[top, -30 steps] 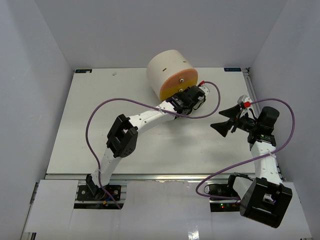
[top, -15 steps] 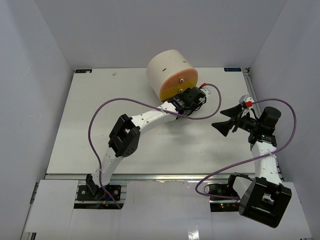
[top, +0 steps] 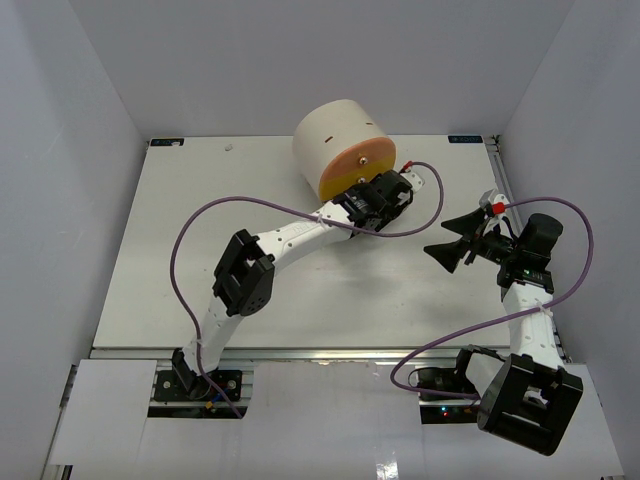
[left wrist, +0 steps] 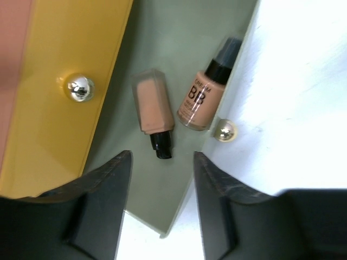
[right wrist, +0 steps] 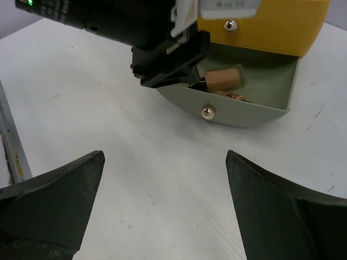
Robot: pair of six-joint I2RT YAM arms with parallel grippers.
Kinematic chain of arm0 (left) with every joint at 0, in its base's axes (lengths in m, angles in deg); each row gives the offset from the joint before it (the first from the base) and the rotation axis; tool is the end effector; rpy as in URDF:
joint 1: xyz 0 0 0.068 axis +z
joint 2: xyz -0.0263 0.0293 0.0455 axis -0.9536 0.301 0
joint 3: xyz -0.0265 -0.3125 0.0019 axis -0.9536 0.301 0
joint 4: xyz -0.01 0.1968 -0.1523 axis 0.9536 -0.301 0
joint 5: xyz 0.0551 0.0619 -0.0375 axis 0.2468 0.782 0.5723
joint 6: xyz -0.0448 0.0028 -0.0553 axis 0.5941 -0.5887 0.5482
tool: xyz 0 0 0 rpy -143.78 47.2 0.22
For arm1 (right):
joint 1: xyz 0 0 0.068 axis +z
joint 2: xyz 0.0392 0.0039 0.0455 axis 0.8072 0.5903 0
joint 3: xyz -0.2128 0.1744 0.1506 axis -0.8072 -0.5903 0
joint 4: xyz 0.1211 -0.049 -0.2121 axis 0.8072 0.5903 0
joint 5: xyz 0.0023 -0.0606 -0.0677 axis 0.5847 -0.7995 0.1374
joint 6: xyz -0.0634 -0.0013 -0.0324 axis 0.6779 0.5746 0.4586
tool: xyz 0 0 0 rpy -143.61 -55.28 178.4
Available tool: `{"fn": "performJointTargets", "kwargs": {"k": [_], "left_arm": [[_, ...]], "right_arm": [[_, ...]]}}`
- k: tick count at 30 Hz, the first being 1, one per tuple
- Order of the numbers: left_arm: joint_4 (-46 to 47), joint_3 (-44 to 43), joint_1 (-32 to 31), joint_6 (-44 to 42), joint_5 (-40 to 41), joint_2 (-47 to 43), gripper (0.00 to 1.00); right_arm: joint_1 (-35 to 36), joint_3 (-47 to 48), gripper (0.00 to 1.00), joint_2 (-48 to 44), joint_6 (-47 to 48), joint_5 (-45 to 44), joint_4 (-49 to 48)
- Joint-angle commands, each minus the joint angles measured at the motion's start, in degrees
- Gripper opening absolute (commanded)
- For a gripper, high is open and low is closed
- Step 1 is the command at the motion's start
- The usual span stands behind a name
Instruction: Organize the makeup
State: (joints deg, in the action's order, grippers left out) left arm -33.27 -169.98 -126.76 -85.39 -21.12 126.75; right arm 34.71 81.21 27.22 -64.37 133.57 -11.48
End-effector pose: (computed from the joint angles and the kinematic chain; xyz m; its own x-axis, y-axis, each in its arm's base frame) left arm 0.3325 -0.4169 0.2836 -0.3154 0.7006 -0.6401 0.6002 0.6697 0.4373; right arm 0.1862 -0.0058 0.3078 -0.1061 -0.0355 -0.9937 -0.7912 0.6084 0.0627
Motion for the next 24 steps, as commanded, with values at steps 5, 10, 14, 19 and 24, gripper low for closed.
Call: {"fn": "performJointTargets", "kwargs": {"k": [5, 10, 14, 19, 24], "left_arm": [[8.7, 15.6, 2.4, 13.3, -14.6, -27.2, 0.36], [18.3, 38.6, 9.6, 22.0, -32.3, -43.0, 0.27], [23.0, 49.8, 13.6, 23.8, -39.5, -54.5, 0.3], [20.7, 53.5, 14.7, 22.3, -39.2, -60.3, 0.33], [20.4, 57.1, 14.8, 21.7, -38.7, -62.7, 0.34]], "right_arm": [[-0.2, -0.5, 0.91, 0.6, -0.9, -0.3, -1.7], [0.0, 0.7, 0.86, 0.4, 0.1, -2.8, 1.7], [0.7, 3.8, 0.82, 1.3, 2.9, -3.8, 8.0], [0.8, 5.9, 0.82, 1.5, 5.2, -6.2, 14.2], [1.0, 10.1, 0.82, 4.4, 6.3, -6.2, 17.0]]}}
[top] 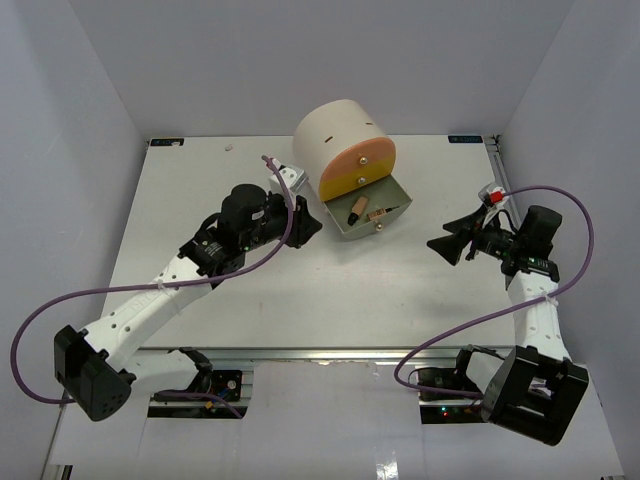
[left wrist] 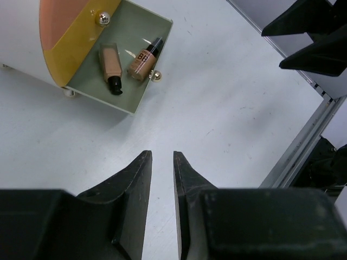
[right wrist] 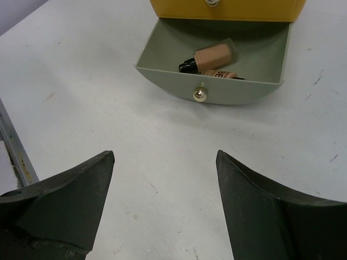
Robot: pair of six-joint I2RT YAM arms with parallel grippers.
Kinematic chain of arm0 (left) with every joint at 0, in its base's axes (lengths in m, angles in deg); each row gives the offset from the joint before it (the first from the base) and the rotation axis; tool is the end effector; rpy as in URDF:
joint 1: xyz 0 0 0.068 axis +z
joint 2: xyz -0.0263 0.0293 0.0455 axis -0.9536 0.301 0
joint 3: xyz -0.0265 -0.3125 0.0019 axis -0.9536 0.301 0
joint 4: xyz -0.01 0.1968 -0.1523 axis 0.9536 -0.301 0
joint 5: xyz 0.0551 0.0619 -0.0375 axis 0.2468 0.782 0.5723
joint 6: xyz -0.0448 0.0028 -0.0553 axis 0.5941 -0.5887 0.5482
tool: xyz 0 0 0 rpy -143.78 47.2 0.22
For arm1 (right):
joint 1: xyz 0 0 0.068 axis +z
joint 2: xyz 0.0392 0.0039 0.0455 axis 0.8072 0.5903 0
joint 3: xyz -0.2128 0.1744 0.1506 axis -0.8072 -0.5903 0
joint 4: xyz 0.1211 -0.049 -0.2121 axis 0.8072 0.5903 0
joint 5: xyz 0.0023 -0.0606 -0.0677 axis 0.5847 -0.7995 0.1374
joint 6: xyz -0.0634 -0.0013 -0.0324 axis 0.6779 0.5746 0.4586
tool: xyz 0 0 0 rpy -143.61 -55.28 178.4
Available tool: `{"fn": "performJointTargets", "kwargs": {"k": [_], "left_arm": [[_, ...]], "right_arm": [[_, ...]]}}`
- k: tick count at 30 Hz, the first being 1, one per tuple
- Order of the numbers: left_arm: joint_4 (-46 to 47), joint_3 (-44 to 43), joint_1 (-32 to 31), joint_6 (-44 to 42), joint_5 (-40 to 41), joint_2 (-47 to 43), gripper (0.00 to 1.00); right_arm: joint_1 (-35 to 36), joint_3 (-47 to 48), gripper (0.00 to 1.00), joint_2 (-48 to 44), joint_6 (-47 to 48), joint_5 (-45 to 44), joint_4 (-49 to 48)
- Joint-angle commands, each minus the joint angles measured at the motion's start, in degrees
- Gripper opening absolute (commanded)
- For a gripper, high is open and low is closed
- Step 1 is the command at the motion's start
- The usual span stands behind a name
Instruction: Organize the makeup
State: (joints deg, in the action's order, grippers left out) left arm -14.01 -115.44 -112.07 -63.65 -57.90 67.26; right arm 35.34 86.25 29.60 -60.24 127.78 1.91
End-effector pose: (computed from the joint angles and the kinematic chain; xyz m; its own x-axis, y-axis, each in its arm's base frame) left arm 0.1964 -0.1755 0.3855 -0.4236 0.0874 -0.9016 0.6784 0.6903 -0.2518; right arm 0.1956 -0.0092 0.3069 -0.2406 -0.0431 -0.9697 -0.7304 0.6660 0.1516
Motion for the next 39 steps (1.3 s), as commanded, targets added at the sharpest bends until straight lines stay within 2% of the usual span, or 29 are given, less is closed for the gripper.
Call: {"fn": "performJointTargets", "kwargs": {"k": [1, 6, 11, 14, 16, 21, 27, 33, 39], "left_arm": [[1.1, 3.0, 0.1, -0.6, -1.9, -3.8, 0.34], [4.0, 9.0, 0.1, -3.3, 1.7, -9.3, 0.4], [6.7, 14.1, 0.2, -4.4, 3.9, -11.1, 0.44], [8.1, 16.9, 0.2, -4.7, 5.8, -11.9, 0.48], [7.5, 17.3, 0.2, -5.4, 7.8, -12.1, 0.51], [6.6, 18.2, 0.2, -5.9, 13.8, -14.1, 0.59], [6.8, 19.2, 0.2, -6.0, 16.7, -15.7, 0.66], [6.8, 19.8, 0.2, -6.5, 18.5, -16.2, 0.73], [7.3, 20.4, 0.3, -7.0, 19.3, -16.3, 0.75]], "right_arm": [[0.7, 5.3, 0.81, 2.4, 2.9, -0.5, 3.8], [3.4, 5.1, 0.79, 3.6, 7.3, -6.4, 5.9], [11.8, 8.2, 0.7, 9.3, 4.9, -18.5, 7.0], [16.6, 9.4, 0.58, 12.5, 1.5, -24.6, 5.8], [18.0, 9.7, 0.54, 14.2, 0.1, -27.1, 4.7], [18.4, 11.8, 0.29, 22.0, -9.5, -34.3, 2.2], [20.5, 15.3, 0.31, 31.0, -22.5, -36.1, 0.0], [21.2, 17.3, 0.33, 37.5, -34.2, -33.3, -5.8], [21.3, 16.8, 0.33, 41.9, -41.5, -31.5, -11.1]]}}
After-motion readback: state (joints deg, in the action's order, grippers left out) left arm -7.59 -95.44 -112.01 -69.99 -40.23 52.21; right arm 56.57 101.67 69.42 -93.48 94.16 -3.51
